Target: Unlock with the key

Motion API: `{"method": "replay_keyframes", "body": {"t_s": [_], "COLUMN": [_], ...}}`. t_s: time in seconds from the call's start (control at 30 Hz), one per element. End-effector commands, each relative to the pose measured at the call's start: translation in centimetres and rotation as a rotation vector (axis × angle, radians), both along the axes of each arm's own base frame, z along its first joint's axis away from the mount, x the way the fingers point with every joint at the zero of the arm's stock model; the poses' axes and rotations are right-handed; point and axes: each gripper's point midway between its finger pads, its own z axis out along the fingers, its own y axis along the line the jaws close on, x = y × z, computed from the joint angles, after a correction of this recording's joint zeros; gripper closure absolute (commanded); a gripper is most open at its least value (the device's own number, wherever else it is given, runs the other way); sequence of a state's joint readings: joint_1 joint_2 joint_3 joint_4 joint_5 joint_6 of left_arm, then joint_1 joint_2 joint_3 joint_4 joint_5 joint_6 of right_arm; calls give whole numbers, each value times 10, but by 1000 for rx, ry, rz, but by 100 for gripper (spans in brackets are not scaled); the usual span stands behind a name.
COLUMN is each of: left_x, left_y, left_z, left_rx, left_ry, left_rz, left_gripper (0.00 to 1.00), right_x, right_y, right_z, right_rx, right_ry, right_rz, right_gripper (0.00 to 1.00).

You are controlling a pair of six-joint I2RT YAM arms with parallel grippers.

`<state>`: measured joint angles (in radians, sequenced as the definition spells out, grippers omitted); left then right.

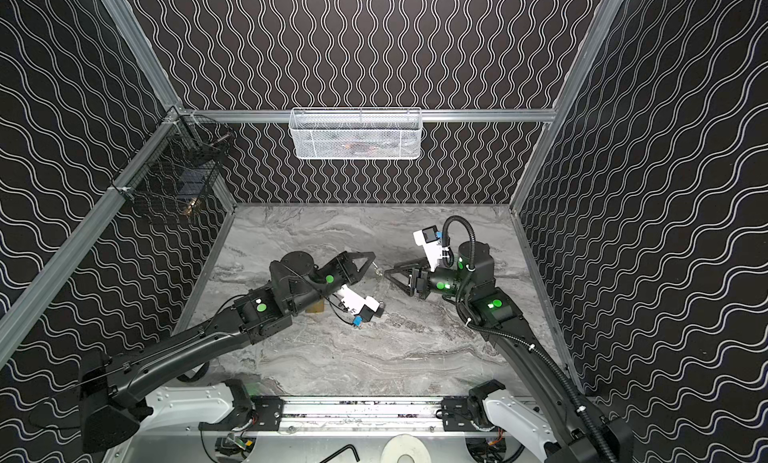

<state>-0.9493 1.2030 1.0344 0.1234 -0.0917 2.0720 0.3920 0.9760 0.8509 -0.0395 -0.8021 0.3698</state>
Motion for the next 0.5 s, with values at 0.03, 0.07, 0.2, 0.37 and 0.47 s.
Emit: {"method": "replay_keyframes", "body": {"t_s": [0.03, 0.07, 0.2, 0.37, 0.47], "left_x": [3, 3, 4, 3, 1], "left_y": [-6, -8, -16, -23, -25], "left_z": [1, 0, 1, 9, 13], "left_rx": [131, 126, 94, 42, 26], "left_ry": [-164, -167, -187, -219, -234], "left_rz": [-29, -33, -46, -70, -81], "left_gripper": [100, 100, 100, 100, 100], "right_x": [-2, -2, -2, -3, -3], "right_y": [2, 2, 0, 1, 1], "right_z": [13, 14, 12, 10, 10], "right_rx": [21, 22, 15, 6, 7], "right_ry": [-54, -54, -52, -50, -50], "right_rz": [17, 14, 4, 13, 16], "right_gripper": [44, 44, 48, 48, 50]}}
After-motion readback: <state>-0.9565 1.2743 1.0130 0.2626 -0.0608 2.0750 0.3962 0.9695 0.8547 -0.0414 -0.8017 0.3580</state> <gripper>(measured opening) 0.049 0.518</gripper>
